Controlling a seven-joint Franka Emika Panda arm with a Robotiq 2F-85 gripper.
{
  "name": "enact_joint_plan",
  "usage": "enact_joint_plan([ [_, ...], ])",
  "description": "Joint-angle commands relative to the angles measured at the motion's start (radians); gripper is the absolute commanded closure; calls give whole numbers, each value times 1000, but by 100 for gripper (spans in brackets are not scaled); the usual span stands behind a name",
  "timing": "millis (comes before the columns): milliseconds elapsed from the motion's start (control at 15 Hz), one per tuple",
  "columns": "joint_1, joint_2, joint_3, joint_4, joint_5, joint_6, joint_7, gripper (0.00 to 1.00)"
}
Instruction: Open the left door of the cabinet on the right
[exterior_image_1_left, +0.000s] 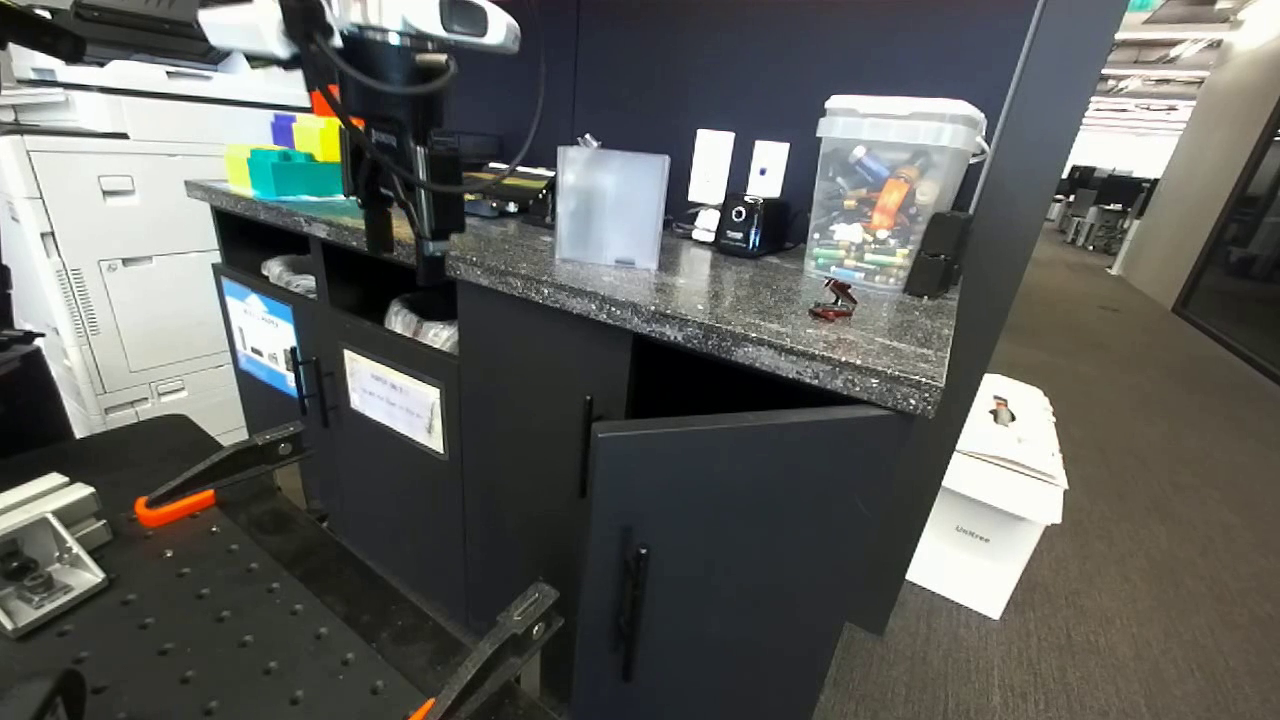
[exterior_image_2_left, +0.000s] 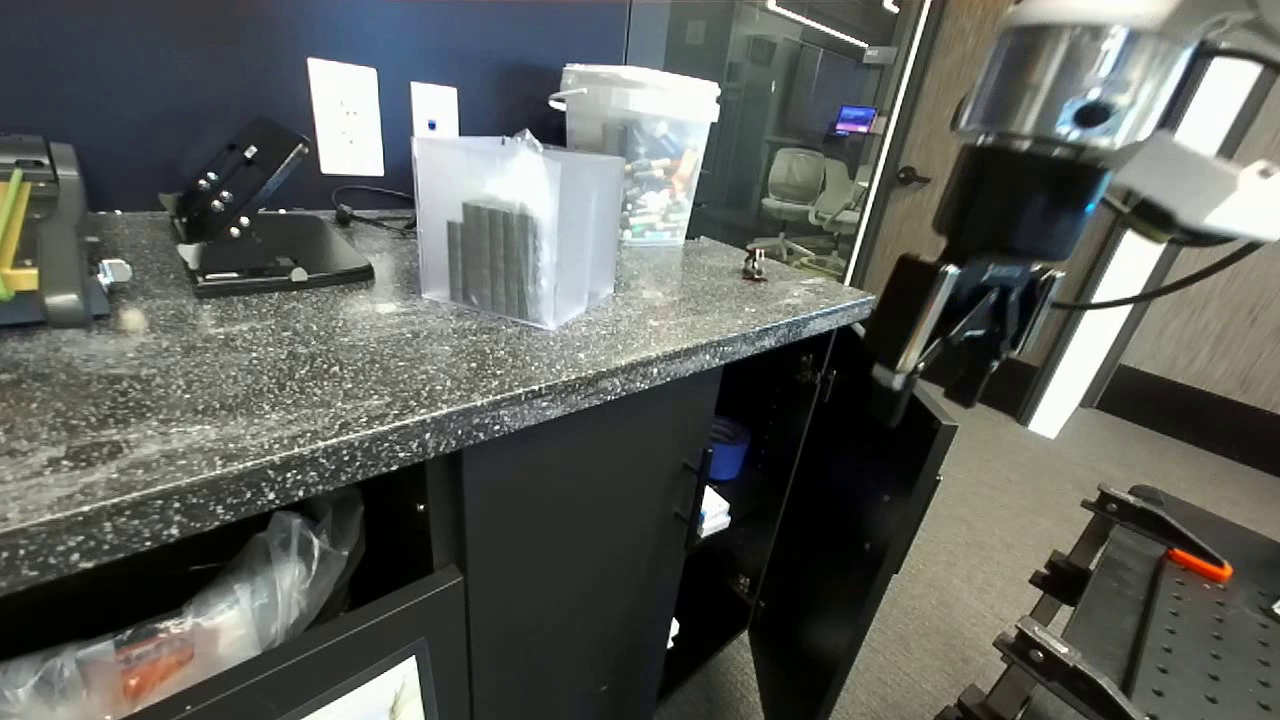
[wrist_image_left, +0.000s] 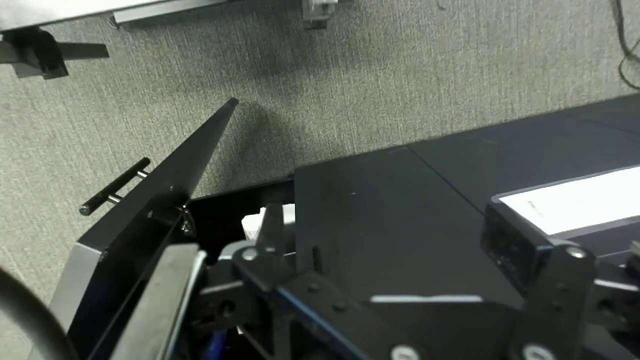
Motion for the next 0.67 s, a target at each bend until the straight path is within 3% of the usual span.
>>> enact_joint_plan([
  [0, 47, 257, -73, 144, -174, 128, 174, 0],
  [200, 152, 434, -192, 276, -241, 158, 265, 0],
  [600, 352, 700, -362, 511, -236, 145, 388, 0],
])
